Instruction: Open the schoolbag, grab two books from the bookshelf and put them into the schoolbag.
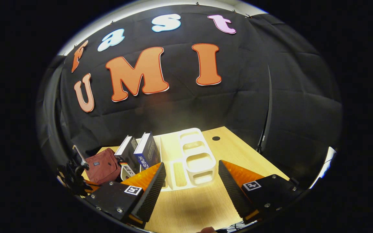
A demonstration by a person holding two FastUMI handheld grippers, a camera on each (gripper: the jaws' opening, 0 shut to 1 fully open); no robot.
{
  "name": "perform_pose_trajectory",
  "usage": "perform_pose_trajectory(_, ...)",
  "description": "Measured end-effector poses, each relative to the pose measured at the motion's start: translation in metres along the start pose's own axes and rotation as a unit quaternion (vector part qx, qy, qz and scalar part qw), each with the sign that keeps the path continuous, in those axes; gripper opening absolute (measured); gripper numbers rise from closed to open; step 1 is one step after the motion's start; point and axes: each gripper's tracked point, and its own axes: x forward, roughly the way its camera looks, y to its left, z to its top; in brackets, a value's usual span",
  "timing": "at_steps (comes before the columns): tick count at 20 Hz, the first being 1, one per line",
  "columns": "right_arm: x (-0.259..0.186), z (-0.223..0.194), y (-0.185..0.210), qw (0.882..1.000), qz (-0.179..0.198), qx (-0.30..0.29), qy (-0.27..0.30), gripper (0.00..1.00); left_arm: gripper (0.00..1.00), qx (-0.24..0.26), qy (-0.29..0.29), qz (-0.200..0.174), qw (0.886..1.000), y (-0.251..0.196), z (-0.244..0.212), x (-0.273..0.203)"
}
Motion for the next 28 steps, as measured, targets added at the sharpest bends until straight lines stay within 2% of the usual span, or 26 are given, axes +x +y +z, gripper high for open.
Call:
perform_pose_trajectory(3, 0.003, -0.005, 0.005, 1.000, 0.015, 0.007, 0.010, 0.97, 0.01, 0.022, -0.024, 0.045, 0.998, 0.042, 0.028, -0.034)
perform_pose_trajectory(5, 0.007, -0.009, 0.012, 0.999, 0.036, 0.004, 0.025, 0.97, 0.00, 0.008, -0.029, 0.071, 0.997, 0.068, 0.042, -0.054)
perform_pose_trajectory(7, 0.010, -0.012, 0.017, 0.998, 0.058, -0.007, 0.039, 0.97, 0.01, -0.013, -0.042, 0.082, 0.996, 0.091, 0.057, -0.064)
perform_pose_trajectory(10, 0.013, -0.006, 0.025, 0.997, 0.066, -0.030, 0.031, 0.98, 0.01, -0.028, -0.069, 0.091, 0.993, 0.133, 0.074, -0.069)
perform_pose_trajectory(14, 0.009, -0.003, 0.070, 0.992, 0.098, -0.061, 0.052, 0.97, 0.00, -0.070, -0.096, 0.062, 0.991, 0.162, 0.094, -0.075)
perform_pose_trajectory(18, 0.012, 0.037, 0.126, 0.983, 0.148, -0.087, 0.070, 0.97, 0.01, -0.112, -0.108, 0.045, 0.987, 0.180, 0.111, -0.063)
perform_pose_trajectory(20, 0.020, 0.058, 0.160, 0.976, 0.171, -0.093, 0.097, 0.97, 0.01, -0.121, -0.121, 0.032, 0.985, 0.181, 0.118, -0.059)
perform_pose_trajectory(23, 0.042, 0.071, 0.203, 0.961, 0.189, -0.115, 0.165, 0.97, 0.00, -0.114, -0.126, 0.021, 0.985, 0.180, 0.124, -0.057)
perform_pose_trajectory(25, 0.061, 0.070, 0.230, 0.949, 0.194, -0.117, 0.222, 0.97, 0.00, -0.112, -0.128, 0.018, 0.985, 0.180, 0.125, -0.056)
perform_pose_trajectory(28, 0.106, 0.055, 0.247, 0.940, 0.150, -0.126, 0.280, 0.98, 0.01, -0.113, -0.135, 0.005, 0.984, 0.175, 0.126, -0.055)
